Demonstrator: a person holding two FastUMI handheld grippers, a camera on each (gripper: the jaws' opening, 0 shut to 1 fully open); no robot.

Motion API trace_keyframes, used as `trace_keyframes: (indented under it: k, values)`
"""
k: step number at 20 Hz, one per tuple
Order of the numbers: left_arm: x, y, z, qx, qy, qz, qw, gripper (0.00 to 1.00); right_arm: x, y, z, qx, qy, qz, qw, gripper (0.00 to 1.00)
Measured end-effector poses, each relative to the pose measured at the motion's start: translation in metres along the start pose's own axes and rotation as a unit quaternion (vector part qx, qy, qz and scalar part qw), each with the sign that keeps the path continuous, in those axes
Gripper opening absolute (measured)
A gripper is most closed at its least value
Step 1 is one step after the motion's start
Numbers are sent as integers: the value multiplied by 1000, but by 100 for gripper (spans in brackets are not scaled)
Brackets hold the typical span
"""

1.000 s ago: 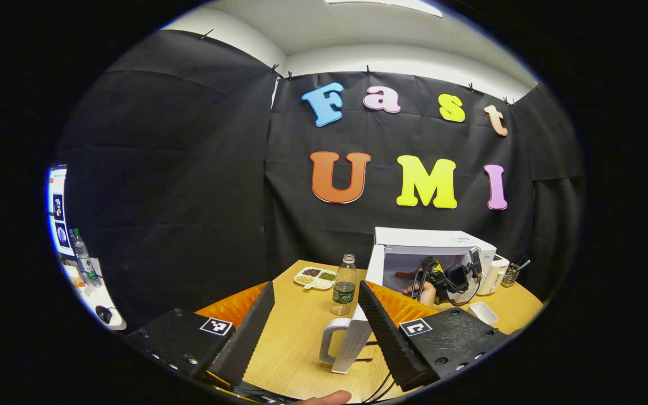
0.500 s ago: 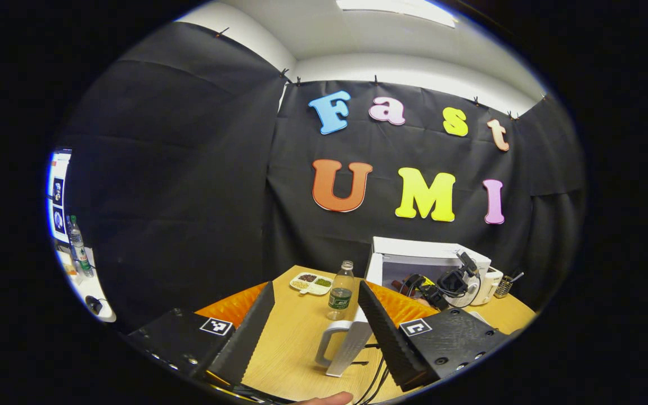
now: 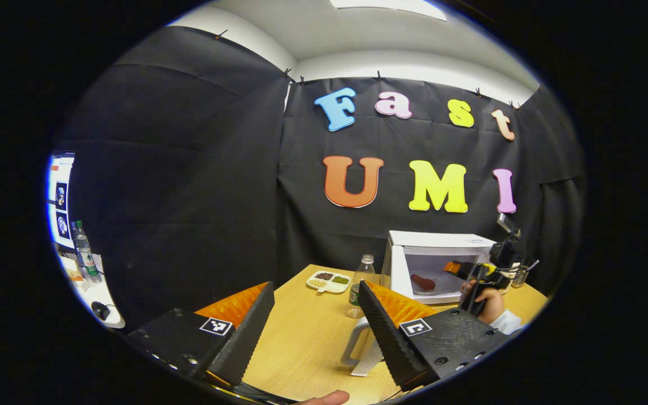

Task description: Open the microwave oven with the left hand, put the food in, and close the microwave oven.

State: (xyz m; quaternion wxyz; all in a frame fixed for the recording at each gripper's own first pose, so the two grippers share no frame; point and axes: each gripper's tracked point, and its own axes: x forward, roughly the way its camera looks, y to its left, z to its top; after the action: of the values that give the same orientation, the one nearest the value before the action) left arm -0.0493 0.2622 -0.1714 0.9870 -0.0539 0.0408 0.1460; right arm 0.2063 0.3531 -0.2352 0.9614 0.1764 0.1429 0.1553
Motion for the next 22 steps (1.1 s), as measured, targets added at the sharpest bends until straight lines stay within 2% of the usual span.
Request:
trace_keyframes:
  k: [2,3,4,5,6,7,8,9,11,16,18,22]
  values:
    - [3,7,-6,7,-1,13,1000,91,-31,-1,9,-15,2,29,999,99]
    - [3,6,-10,12,-1,10,1000,87,-47,-2,15,-25,-4,38,999,99]
    - [2,2,-15,18,-2,3,1000,70,-65,-7,20,-38,-10,40,998,99]
    - [1,1,-21,26,2,0,1000,48,-83,-14,26,-49,-19,37,998,99]
    - [3,1,-25,32,1,0,999,39,-99,-20,32,-56,-30,34,997,99]
    - [4,4,-26,41,-6,7,999,20,-116,-24,37,-59,-39,32,997,99]
    - [3,9,-31,45,-4,16,999,10,-133,-26,40,-63,-48,36,996,99]
    - [4,4,-40,50,10,10,999,0,-149,-27,42,-68,-51,39,996,98]
    - [6,5,-56,69,18,18,997,0,-179,-33,46,-90,-50,37,994,99]
    - [25,-10,-85,19,43,-18,999,0,-247,-48,77,-160,-96,18,982,99]
    - [38,-8,-105,3,64,-17,998,0,-270,-54,86,-163,-106,18,981,98]
    - [58,-6,-131,1,90,-22,996,0,-306,-82,105,-152,-115,4,982,99]
